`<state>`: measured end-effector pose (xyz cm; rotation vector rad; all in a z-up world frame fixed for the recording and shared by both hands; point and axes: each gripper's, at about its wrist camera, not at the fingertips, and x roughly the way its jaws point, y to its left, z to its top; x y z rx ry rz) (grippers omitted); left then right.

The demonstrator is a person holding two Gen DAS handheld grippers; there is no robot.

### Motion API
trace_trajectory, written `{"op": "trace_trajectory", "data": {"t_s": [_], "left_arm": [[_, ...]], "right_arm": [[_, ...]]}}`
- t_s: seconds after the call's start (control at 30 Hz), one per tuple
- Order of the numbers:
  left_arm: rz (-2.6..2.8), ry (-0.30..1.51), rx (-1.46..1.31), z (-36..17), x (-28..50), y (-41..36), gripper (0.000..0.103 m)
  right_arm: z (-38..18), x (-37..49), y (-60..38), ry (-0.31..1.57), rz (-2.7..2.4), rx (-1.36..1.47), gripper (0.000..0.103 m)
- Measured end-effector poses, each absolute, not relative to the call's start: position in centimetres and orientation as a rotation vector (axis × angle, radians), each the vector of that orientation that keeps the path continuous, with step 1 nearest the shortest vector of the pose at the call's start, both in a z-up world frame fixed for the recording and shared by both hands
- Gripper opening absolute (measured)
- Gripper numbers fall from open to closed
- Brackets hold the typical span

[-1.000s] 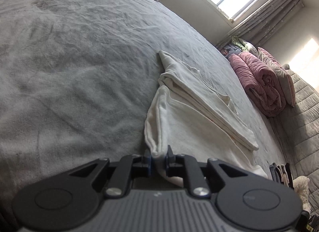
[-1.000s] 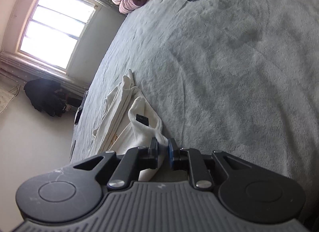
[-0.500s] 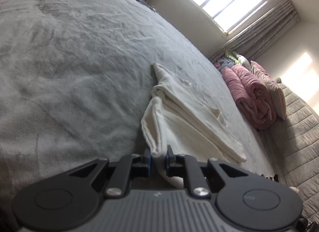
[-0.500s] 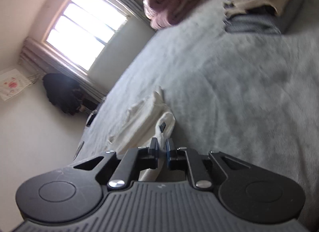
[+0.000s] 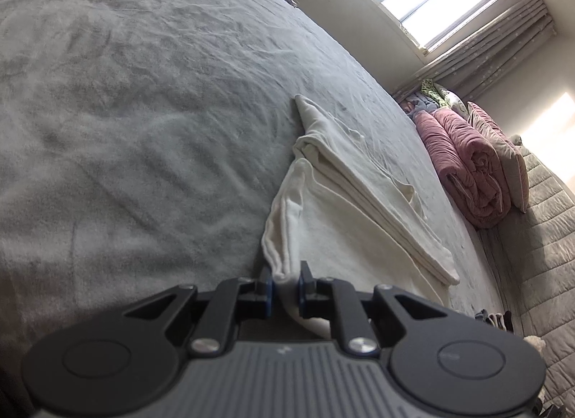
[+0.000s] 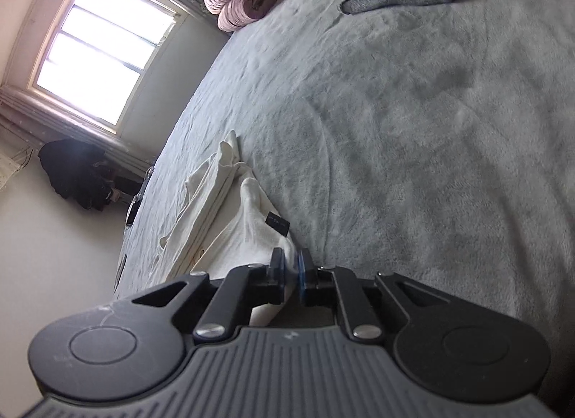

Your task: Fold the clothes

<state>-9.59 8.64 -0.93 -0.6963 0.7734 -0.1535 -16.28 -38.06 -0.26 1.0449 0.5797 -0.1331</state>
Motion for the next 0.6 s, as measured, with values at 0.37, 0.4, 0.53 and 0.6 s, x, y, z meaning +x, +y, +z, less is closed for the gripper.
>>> {"op": "trace_trajectory", "data": {"t_s": [0.37, 0.4, 0.53, 0.6], "left_arm": [[-0.155, 0.733, -0.634, 0.4, -9.7, 8.0, 0.012], [-0.156, 0.725, -0.626, 0.6, -9.7, 7.8, 0.012], [-0.160, 0.718, -0.639, 1.4, -8.9, 7.8, 0.012], [-0.162, 0.718, -0.654, 1.8, -8.4, 7.9, 0.012]], "right_arm": [[1.4, -16.5, -37.6, 0.504, -0.098, 1.007, 0.010], [1.5, -16.5, -37.6, 0.497, -0.095, 1.002, 0.010], [2.4, -15.6, -37.4, 0.483, -0.094, 0.968, 0.010], [2.9, -14.9, -37.4, 0.474, -0.091, 0.954, 0.010]]}}
